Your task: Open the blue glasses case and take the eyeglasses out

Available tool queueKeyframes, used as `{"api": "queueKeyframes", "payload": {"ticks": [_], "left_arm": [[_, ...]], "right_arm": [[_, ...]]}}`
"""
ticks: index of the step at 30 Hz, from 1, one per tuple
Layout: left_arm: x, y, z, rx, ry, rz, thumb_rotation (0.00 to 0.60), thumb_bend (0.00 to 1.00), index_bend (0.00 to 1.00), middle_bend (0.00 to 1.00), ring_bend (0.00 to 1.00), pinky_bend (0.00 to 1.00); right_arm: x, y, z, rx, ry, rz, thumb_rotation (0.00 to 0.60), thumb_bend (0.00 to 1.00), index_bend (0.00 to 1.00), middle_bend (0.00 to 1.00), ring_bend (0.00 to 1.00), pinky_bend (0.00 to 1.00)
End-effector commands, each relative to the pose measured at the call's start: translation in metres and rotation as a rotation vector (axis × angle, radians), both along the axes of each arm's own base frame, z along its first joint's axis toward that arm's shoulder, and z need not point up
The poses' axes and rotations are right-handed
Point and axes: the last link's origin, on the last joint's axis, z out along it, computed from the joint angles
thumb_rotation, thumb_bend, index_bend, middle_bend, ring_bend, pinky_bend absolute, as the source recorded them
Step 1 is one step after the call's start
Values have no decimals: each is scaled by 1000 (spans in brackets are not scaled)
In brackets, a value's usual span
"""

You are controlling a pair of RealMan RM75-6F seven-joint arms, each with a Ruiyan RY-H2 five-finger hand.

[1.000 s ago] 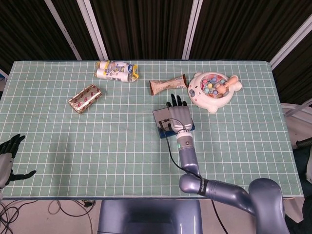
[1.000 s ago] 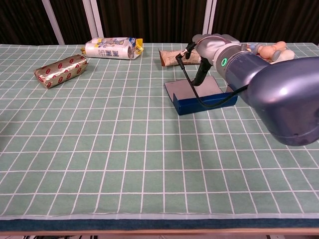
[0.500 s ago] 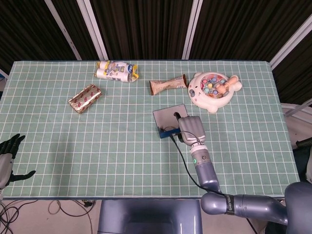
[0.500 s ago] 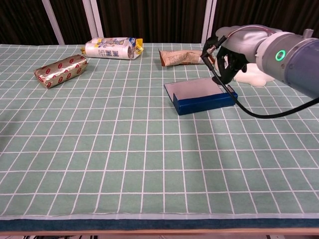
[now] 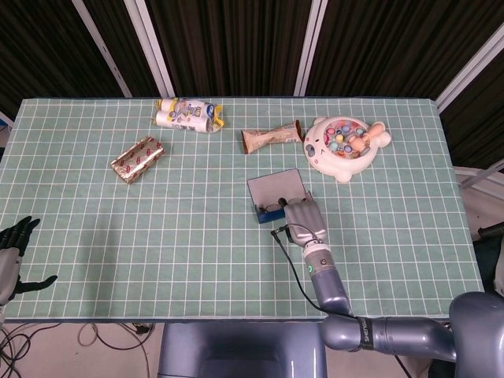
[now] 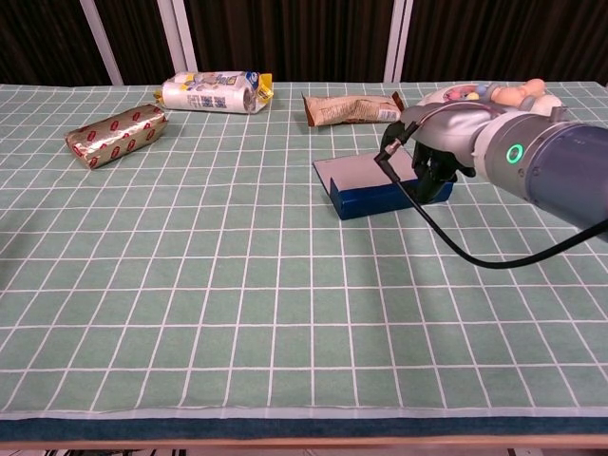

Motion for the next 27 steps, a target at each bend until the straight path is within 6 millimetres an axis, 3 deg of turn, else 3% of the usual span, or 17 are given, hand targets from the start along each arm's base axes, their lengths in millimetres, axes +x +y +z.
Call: {"api": "queueKeyframes", "payload": {"ticks": [1, 27], "left_arm": [[0, 0, 0, 0, -3, 2, 600, 63, 0, 0, 0, 0], [1, 0, -2, -8, 4, 3, 600, 63, 0, 0, 0, 0]], "right_arm": [[-3, -7, -4, -12, 1, -30, 600, 538, 232, 779, 749, 768], [-41, -19, -3, -26, 50, -169, 600, 539, 232, 780, 749, 768]]}}
